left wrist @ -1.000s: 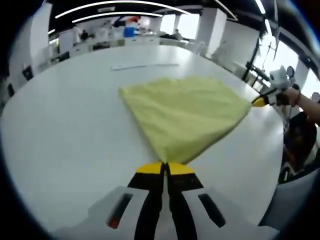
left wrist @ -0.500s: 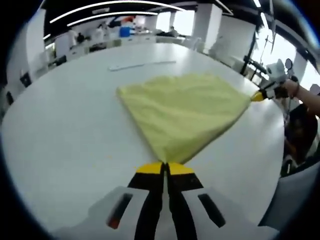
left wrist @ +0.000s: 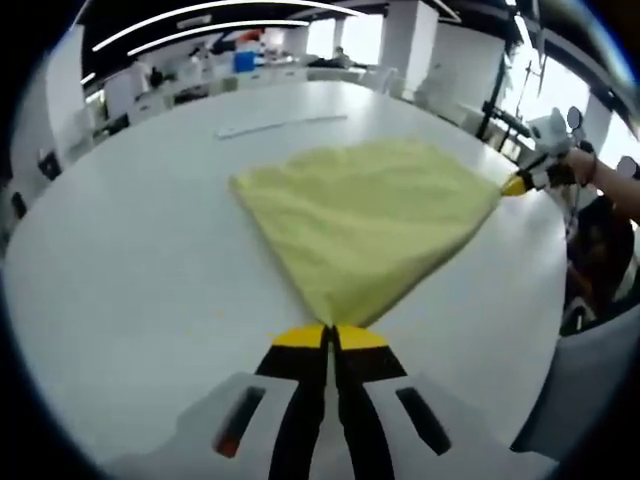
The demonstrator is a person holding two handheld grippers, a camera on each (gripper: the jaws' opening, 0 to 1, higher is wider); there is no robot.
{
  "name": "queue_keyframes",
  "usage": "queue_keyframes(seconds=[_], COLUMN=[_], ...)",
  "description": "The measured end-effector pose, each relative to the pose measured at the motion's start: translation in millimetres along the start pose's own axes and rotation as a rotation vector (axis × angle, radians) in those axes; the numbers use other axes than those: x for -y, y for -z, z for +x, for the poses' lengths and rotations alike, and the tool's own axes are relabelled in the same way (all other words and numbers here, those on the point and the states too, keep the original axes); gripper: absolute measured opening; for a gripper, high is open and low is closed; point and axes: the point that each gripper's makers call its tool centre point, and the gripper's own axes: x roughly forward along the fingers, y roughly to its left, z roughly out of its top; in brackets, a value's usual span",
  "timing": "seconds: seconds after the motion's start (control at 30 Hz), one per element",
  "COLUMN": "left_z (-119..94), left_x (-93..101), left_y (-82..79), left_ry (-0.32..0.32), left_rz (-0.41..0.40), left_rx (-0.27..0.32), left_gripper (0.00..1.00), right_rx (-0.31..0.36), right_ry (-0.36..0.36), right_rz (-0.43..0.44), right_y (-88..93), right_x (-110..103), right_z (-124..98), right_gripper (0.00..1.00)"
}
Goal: Fold the garment on the visible template until the final outline fits inside the template.
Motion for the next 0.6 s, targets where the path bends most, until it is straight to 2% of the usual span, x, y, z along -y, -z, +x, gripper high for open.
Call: queue_keyframes(seconds=[0.6], left_z=[-7.5], left_x=[1.5], left_y=[9.7], left_ry=[-0.003], left_rz=[0.001], left_rx=[-0.002], left_gripper=[0.0], right_rx=[-0.02], right_ry=[-0.002], right_rz=[-0.015], right_y=[7.9], right_x=[-8.7], right_z=[-0.9], right_gripper=[0.0])
